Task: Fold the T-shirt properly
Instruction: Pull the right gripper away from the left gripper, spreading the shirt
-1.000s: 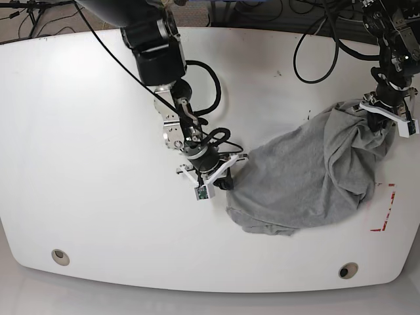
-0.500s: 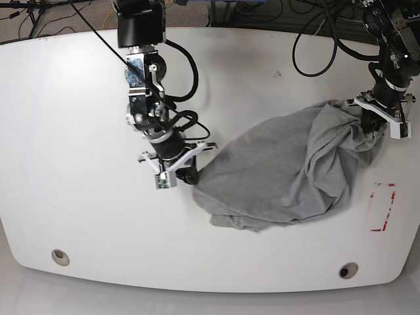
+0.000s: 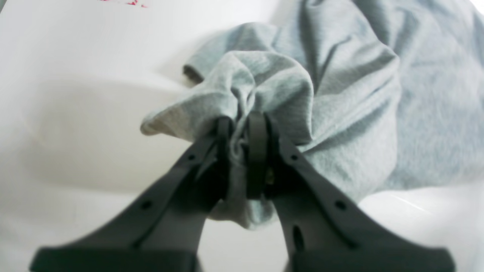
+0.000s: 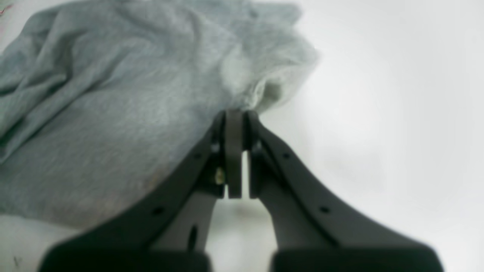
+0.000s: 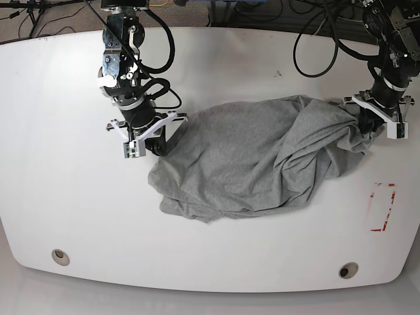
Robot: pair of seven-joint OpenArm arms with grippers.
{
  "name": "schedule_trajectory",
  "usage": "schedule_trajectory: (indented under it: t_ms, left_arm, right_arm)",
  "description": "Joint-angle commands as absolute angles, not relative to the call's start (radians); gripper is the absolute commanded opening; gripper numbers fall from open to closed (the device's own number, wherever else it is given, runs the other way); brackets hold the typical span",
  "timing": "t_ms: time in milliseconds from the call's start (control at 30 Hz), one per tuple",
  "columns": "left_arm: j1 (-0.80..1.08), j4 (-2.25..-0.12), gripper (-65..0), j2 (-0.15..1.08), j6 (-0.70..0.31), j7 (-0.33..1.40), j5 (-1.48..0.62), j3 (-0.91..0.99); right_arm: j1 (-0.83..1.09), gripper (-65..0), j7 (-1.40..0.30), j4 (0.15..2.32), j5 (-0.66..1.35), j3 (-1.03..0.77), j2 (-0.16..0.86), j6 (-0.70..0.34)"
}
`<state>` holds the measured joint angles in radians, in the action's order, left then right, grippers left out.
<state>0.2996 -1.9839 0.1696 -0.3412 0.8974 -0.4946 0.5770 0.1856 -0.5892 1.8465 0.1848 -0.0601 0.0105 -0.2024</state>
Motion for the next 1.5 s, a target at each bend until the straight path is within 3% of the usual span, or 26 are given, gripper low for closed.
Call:
schedule_trajectory:
  t_ms: [0,300,400,533,700,833,1267,1333,1467]
  left_arm:
    - [0.295,-2.003,-61.2,0.18,-0.343,0.877,-0.504,0.582]
    - [0.297,-2.003,-61.2,0.209,-0.343,0.877,-0.506,0.584]
    - [0.297,-2.002,-61.2,0.219,-0.343,0.877,-0.506,0.585]
    - [0.297,-2.002,-61.2,0.222,-0.343,0.877,-0.506,0.585]
    - [0.297,-2.002,-61.2,0.222,-0.343,0.877,-0.506,0.61]
    - [0.297,-2.002,-61.2,0.222,-0.343,0.877,-0.506,0.618]
    - [0.298,-2.002,-61.2,0.222,-0.358,0.877,-0.506,0.619]
    - [0.298,-2.002,-61.2,0.222,-0.361,0.877,-0.506,0.619]
    - [0.298,-2.0,-61.2,0.222,-0.363,0.877,-0.504,0.619]
  right_arm:
    - [0.194,-65.0,-0.565,1.873,0.191,-0.044,0.013,-0.208]
    - [0.251,-65.0,-0.562,1.873,0.193,-0.033,0.01,-0.2]
    - [0.252,-62.3,-0.561,1.868,0.185,-0.039,0.01,-0.2]
    - [0.245,-48.2,-0.561,1.859,0.183,-0.039,0.01,-0.199]
    - [0.217,-22.2,-0.561,1.836,0.183,-0.064,0.01,-0.199]
    - [0.18,-12.2,-0.559,1.787,0.185,-0.068,0.008,-0.199]
    - [0.084,-11.9,-0.504,1.596,0.193,-0.105,0.012,-0.206]
    - [0.084,-15.1,-0.503,1.59,0.193,-0.11,0.01,-0.208]
    - [0.09,-27.4,-0.501,1.587,0.193,-0.11,0.008,-0.209]
